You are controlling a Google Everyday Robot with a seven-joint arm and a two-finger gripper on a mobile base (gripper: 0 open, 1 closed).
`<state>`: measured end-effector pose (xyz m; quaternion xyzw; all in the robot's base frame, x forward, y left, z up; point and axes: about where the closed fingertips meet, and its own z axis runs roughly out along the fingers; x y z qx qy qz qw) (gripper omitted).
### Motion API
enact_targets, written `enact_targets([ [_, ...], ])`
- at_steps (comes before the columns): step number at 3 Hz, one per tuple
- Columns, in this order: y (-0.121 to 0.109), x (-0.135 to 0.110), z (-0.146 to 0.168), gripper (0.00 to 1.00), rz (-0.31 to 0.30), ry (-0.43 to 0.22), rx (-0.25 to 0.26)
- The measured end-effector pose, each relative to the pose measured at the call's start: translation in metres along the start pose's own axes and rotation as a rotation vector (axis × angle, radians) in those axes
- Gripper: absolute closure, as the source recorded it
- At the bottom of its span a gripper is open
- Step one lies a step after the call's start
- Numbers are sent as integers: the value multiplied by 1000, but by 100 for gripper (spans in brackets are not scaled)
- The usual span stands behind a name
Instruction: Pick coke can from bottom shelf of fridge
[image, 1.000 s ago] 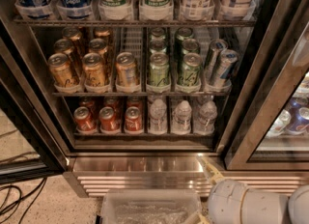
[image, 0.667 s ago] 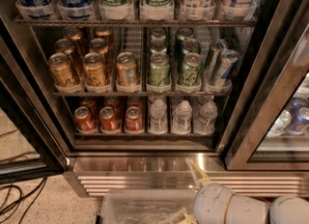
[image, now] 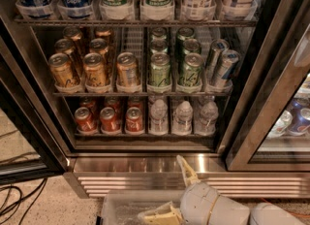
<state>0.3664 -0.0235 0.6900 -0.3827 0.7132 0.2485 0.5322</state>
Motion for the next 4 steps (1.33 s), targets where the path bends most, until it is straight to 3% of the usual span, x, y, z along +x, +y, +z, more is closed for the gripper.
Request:
enact_targets([
  [2, 1, 0, 2, 0, 2, -2, -3],
  [3, 1, 4, 7, 0, -13, -6, 50],
  [4, 13, 10, 8, 0, -144, -35, 147],
])
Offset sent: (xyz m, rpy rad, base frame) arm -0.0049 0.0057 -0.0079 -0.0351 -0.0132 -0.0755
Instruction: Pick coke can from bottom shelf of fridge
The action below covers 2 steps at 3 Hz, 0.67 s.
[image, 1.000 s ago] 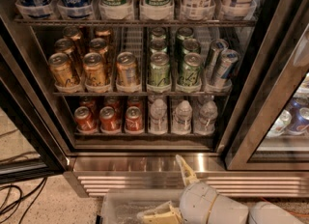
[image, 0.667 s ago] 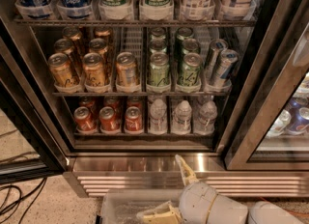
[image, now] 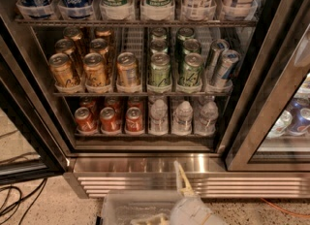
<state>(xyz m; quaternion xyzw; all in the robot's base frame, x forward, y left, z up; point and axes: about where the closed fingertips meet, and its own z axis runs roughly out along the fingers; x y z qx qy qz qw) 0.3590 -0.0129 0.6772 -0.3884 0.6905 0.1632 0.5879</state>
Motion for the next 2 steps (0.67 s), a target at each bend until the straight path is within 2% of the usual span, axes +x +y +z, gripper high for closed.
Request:
enact_targets([
  [1, 7, -30, 18, 0, -218, -80, 64],
  [2, 15, -31, 51, 0, -312, -134, 104],
])
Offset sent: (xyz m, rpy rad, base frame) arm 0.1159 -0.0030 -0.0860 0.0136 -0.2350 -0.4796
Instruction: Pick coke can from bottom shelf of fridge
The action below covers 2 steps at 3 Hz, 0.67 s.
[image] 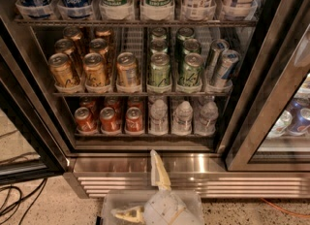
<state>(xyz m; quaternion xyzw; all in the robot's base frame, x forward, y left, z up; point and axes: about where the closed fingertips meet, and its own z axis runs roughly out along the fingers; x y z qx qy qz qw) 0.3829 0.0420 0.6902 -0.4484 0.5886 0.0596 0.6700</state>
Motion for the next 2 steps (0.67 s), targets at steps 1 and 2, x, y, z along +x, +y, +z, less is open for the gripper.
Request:
enact_targets([
  [1, -4, 37, 29, 0, 26, 23, 91],
  [2, -7, 53, 30, 0, 60, 48, 149],
])
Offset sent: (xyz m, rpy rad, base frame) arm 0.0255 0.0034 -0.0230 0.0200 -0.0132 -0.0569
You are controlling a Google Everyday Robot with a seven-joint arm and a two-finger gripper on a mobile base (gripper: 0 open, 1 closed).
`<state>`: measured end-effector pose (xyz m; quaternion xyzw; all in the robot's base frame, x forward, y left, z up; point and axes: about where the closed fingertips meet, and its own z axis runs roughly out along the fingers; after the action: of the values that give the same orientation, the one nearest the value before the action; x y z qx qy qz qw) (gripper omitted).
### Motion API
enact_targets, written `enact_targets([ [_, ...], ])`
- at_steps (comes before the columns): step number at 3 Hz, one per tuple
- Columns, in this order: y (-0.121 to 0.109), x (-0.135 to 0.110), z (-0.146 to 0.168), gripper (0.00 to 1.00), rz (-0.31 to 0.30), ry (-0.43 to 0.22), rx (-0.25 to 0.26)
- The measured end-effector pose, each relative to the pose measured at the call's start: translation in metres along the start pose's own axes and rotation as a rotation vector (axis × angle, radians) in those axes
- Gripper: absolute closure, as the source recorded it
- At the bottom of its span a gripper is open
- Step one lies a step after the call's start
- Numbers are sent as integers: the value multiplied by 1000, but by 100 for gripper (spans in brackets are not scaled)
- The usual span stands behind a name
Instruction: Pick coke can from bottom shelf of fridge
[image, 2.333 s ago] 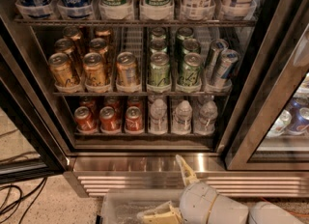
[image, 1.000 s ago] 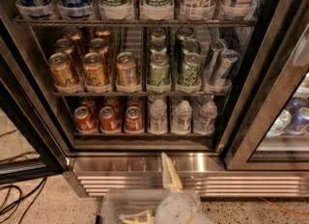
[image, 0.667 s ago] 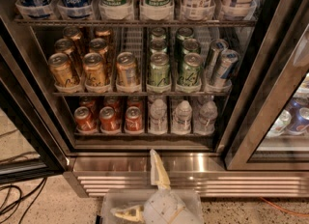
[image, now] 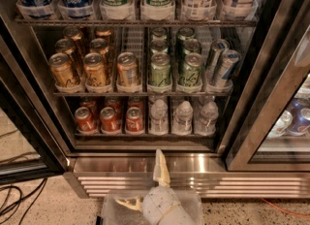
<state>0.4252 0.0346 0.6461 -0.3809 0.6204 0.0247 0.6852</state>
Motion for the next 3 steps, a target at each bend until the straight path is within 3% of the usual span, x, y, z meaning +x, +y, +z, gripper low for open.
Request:
enact_targets([
  [1, 0, 0, 0, 0, 1, 0, 0],
  [3, -4, 39, 16, 0, 50, 47, 55],
])
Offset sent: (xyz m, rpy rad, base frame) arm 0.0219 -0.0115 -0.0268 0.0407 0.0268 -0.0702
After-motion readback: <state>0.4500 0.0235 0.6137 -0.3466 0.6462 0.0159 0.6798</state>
